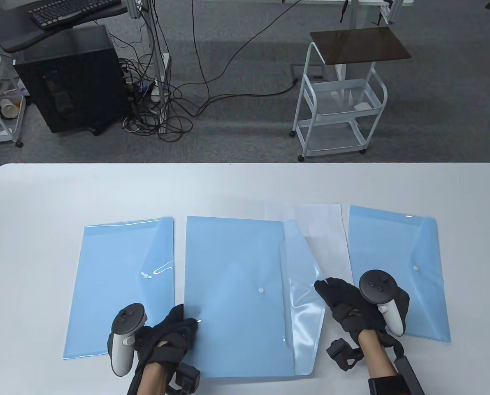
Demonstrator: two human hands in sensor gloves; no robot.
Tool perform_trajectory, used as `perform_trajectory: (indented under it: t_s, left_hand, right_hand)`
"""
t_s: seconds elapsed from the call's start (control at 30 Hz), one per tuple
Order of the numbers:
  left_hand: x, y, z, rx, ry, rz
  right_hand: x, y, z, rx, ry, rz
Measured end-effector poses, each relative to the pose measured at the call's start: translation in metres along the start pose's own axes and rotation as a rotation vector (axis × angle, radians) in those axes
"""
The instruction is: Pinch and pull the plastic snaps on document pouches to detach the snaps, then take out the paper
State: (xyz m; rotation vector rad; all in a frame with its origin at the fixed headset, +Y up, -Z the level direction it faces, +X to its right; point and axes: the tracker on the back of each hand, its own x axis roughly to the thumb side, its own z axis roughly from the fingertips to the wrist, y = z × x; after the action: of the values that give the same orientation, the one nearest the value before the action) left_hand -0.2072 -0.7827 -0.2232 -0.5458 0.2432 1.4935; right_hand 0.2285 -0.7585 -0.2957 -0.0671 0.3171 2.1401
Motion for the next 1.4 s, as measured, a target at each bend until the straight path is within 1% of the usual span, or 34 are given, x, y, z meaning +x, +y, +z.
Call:
perform_trajectory:
  t_s: [0.1,0.17,0.23,0.27,0.37,0.5,0.63,0.87,1.0,1.07,1.23,1.4]
  left_hand:
    - [-0.001,-0.002,-0.002,-0.005,0.012,-0.006]
    - [-0.003,-0.003,-0.003,-0.003,0.025,-0.01]
    - [-0.005,-0.003,-0.005,0.001,0.038,-0.017]
    - [-0.006,-0.003,-0.006,0.002,0.049,-0.022]
    - [-0.009,-0.004,-0.008,0.007,0.071,-0.024]
    - [-0.011,-0.005,-0.01,0.021,0.094,-0.055]
    - [-0.013,-0.005,-0.011,0.04,0.119,-0.082]
    - [-0.015,-0.006,-0.013,0.063,0.158,-0.138]
    - [-0.015,-0.006,-0.014,0.071,0.168,-0.152]
    - [-0.015,-0.006,-0.013,0.074,0.174,-0.156]
    - [-0.014,-0.006,-0.012,0.084,0.185,-0.173]
    - [-0.014,-0.006,-0.012,0.089,0.19,-0.178]
  right_hand:
    - [0.005,0.003,0.005,0.032,-0.037,-0.066]
    - [0.01,0.004,0.008,0.05,-0.067,-0.064]
    - [0.017,0.009,0.012,0.091,-0.106,-0.061]
    - [0.022,0.013,0.014,0.13,-0.13,-0.055]
    - [0.034,0.027,0.018,0.198,-0.19,-0.015]
    - [0.047,0.049,0.021,0.256,-0.23,0.114]
    - [0.055,0.072,0.019,0.281,-0.244,0.253]
    - [0.062,0.105,0.011,0.264,-0.227,0.606]
    - [0.064,0.119,0.006,0.28,-0.209,0.705]
    - [0.064,0.125,0.003,0.288,-0.199,0.717]
    - [0.062,0.139,0.001,0.307,-0.189,0.819]
    - [0.057,0.149,0.001,0.324,-0.183,0.865]
